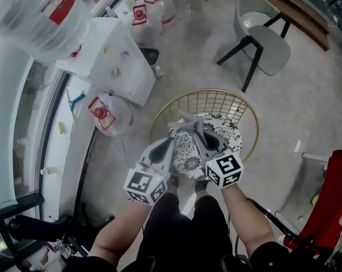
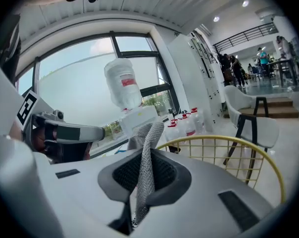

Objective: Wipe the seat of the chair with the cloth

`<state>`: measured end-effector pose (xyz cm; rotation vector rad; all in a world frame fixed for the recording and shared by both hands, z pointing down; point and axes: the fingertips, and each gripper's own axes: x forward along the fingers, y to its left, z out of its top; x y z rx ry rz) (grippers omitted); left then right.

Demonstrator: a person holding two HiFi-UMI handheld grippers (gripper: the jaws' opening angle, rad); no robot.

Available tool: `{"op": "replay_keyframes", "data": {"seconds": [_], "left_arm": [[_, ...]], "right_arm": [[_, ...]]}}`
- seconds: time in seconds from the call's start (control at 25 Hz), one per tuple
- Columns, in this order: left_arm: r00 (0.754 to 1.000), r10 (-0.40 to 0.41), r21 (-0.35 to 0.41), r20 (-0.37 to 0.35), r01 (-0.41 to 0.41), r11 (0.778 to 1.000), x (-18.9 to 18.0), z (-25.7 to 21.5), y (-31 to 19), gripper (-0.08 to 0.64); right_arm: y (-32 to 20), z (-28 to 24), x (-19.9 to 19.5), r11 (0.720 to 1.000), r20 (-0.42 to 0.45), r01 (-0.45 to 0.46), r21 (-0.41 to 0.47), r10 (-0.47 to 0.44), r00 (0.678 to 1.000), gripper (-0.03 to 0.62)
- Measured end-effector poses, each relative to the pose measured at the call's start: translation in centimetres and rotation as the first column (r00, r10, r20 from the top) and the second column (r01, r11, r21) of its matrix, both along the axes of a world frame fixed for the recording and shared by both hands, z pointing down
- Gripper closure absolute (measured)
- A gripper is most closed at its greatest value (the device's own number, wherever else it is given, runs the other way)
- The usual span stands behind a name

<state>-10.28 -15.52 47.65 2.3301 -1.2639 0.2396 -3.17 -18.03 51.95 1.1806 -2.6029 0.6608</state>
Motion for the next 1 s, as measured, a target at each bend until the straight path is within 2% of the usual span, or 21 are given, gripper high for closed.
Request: {"op": "replay_keyframes", "data": {"seconds": [0.2, 0.44, 0.6, 1.0], "left_arm": [[0.999, -0.038, -0.06, 0.009, 0.038, 0.997, -1.3, 4.1, -0.2, 0.554], [1.0, -0.019, -0.09, 0.019, 0.021, 0.996, -1.4, 8.9, -1.3, 0.554], [0.998, -0.027, -0.12, 0.054, 0.033, 0.992, -2.0, 11.7, -1.6, 0.554], [0.995, -0.061, -0.196, 0.074, 0.075, 0.978, -2.9, 15.9, -1.5, 0.554]], "right_arm": [[-0.2, 5.0, -2.1, 0.997, -0.02, 0.054, -0.056, -0.056, 0.998, 0.569], [-1.3, 11.1, -3.0, 0.989, -0.086, 0.107, -0.103, -0.116, 0.989, 0.569], [-1.5, 14.4, -3.9, 0.983, -0.113, 0.121, -0.135, -0.136, 0.984, 0.569], [-2.7, 20.6, -5.6, 0.966, -0.12, 0.126, -0.227, -0.156, 0.98, 0.569]]}}
